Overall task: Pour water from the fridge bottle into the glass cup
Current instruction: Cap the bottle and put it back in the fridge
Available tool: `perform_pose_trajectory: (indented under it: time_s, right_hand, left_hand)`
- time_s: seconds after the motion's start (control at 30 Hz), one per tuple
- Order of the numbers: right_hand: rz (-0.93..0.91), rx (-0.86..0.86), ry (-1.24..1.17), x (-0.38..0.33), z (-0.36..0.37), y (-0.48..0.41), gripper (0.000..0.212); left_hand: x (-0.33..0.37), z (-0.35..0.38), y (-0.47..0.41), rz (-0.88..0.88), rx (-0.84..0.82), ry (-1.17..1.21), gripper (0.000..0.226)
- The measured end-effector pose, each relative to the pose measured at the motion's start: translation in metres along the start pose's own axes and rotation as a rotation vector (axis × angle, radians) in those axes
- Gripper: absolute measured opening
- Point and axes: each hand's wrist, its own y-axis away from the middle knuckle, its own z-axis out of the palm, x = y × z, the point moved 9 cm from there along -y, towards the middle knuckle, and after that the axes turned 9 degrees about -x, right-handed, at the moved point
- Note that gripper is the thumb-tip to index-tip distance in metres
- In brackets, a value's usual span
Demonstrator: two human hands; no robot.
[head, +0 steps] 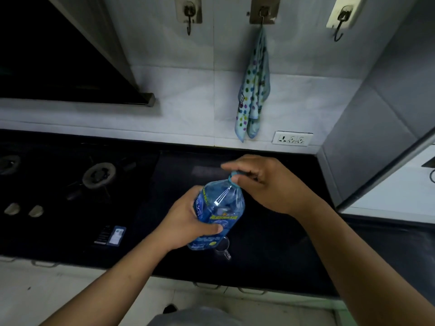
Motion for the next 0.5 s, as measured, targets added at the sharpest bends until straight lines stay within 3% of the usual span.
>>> perform_pose_trajectory:
  time_s: [0.1, 0.17, 0.23, 0.4, 0.5]
  right_hand:
    - [0.159, 0.151, -0.061, 0.009, -0.016, 0.001, 0.022]
    - [0.209, 0.147, -0.014, 0.009, -0.021, 0.001, 0.018]
    - [0.176, 0.078, 0.01, 0.001, -0.023, 0.0, 0.012]
    - [-0.084, -0.093, 0.025, -0.024, -0.02, -0.002, 0.035]
    - [0.01, -0.097, -0.208, -0.017, -0.026, -0.002, 0.036]
  left_hand:
    - [0.01, -0.004, -0.001, 0.013, 0.038, 0.0, 0.073]
    - [0.016, -0.008, -0.001, 0.022, 0.058, -0.003, 0.072]
    - [0.021, -0.01, 0.0, 0.023, 0.057, -0.014, 0.072]
    - [0.025, -0.014, 0.001, 0.039, 0.009, 0.04, 0.073]
    - [0.03, -0.012, 0.003, 0.056, -0.021, 0.082, 0.074]
